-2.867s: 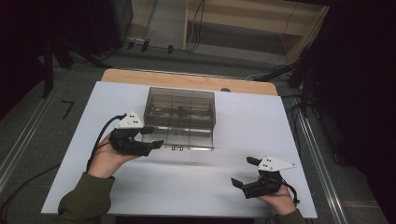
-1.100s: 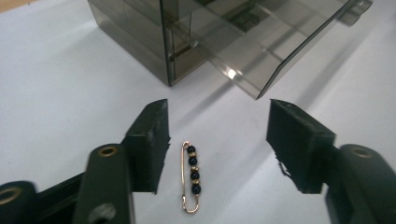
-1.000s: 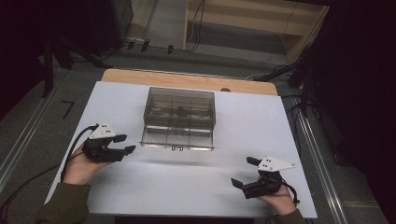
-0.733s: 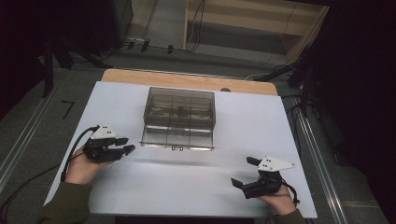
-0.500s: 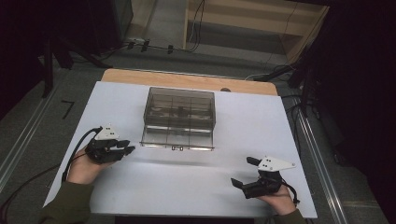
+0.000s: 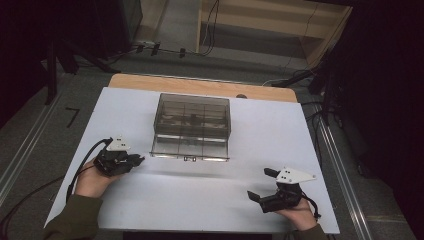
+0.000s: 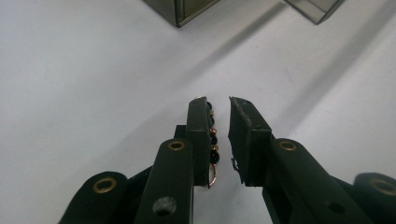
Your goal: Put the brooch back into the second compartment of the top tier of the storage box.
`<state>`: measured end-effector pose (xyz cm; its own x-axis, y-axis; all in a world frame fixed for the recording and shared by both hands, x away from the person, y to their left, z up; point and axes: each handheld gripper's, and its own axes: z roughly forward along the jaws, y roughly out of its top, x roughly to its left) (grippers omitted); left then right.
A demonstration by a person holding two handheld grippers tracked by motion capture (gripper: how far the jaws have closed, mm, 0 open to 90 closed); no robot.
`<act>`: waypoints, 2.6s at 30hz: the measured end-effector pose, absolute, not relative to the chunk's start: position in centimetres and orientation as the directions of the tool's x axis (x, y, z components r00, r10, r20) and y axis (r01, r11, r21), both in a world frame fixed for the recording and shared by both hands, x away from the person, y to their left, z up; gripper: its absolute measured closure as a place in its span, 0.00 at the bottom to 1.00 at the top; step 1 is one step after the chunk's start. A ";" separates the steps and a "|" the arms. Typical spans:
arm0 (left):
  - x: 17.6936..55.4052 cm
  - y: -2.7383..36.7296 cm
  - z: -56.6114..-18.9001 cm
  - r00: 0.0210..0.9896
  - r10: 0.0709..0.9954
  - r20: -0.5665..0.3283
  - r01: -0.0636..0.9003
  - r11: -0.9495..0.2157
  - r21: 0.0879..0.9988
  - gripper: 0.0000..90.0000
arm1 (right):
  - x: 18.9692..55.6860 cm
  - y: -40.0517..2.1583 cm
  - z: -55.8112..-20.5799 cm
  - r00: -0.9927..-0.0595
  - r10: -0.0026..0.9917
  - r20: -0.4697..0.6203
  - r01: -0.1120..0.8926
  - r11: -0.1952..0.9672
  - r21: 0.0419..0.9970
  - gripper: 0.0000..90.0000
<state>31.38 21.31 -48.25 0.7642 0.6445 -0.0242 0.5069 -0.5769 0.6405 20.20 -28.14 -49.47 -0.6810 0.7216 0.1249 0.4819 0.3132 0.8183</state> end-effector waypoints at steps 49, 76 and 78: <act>31.3 22.0 -46.4 0.752 0.657 -0.041 0.514 -0.548 0.660 0.94 | 20.2 -28.1 -49.5 -0.681 0.721 0.126 0.484 0.314 0.817 0.00; 31.0 21.6 -41.3 0.771 0.635 -0.054 0.460 -0.495 0.737 0.94 | 20.3 -28.1 -49.6 -0.678 0.723 0.132 0.492 0.313 0.813 0.00; 31.0 21.5 -40.9 0.776 0.628 -0.057 0.452 -0.492 0.744 0.94 | 20.3 -28.1 -49.6 -0.678 0.723 0.130 0.489 0.312 0.815 0.00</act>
<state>30.96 21.48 -40.95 0.7761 0.6280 -0.0569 0.4525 -0.4918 0.7439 20.33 -28.08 -49.57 -0.6783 0.7232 0.1302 0.4888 0.3118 0.8148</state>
